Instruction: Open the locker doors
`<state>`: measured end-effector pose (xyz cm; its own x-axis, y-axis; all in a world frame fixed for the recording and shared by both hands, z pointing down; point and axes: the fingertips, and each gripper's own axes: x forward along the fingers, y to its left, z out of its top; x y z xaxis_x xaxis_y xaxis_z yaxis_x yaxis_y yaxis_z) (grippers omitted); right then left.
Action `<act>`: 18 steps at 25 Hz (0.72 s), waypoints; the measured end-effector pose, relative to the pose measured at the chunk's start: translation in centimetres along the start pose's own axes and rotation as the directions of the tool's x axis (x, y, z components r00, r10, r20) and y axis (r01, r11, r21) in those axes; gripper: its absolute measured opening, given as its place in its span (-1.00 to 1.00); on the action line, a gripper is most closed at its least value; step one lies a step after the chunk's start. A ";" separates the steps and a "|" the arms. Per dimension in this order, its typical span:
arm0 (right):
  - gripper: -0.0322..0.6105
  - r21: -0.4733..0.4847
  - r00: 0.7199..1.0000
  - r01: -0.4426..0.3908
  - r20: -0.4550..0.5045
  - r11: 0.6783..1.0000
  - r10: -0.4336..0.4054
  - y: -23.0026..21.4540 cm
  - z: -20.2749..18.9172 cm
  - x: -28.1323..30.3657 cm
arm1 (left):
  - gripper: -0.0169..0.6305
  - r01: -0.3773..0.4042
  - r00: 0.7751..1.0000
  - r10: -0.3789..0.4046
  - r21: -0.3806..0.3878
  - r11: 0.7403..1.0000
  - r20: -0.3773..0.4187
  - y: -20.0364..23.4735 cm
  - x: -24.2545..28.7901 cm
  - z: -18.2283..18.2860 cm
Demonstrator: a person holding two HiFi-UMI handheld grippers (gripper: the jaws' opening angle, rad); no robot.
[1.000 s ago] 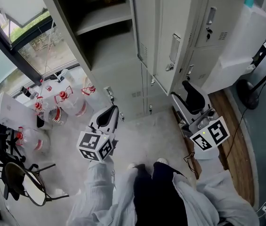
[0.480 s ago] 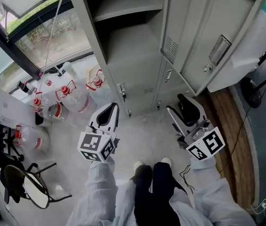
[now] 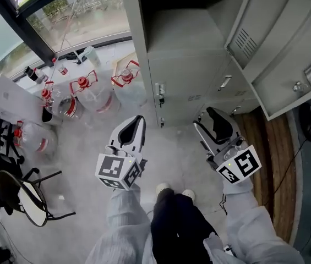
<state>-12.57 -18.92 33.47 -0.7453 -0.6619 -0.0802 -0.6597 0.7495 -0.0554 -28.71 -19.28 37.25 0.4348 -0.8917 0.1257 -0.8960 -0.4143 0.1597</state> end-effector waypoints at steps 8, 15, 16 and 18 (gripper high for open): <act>-0.27 0.059 0.998 -0.057 -0.034 0.997 0.060 -1.0 -13.3 2.6 | -0.89 -0.077 0.996 0.080 -0.076 0.994 0.045 3.9 2.0 -10.4; -0.27 0.113 0.992 -0.099 -0.063 0.989 0.106 -1.4 -24.6 4.3 | -0.89 -0.146 0.986 0.157 -0.169 0.975 0.051 7.0 4.3 -21.7; -0.27 0.116 0.991 -0.104 -0.070 0.988 0.113 -1.6 -26.3 4.5 | -0.89 -0.151 0.986 0.161 -0.172 0.973 0.046 7.4 4.7 -23.5; -0.27 0.130 0.989 -0.111 -0.082 0.985 0.122 -2.0 -29.6 4.9 | -0.89 -0.162 0.985 0.170 -0.170 0.972 0.033 8.2 5.4 -26.8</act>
<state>-17.83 -23.99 62.67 -0.8258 -0.5639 -0.0048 -0.5545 0.8135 -0.1753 -31.34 -22.61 65.45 0.2729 -0.9548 0.1182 -0.9259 -0.2273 0.3017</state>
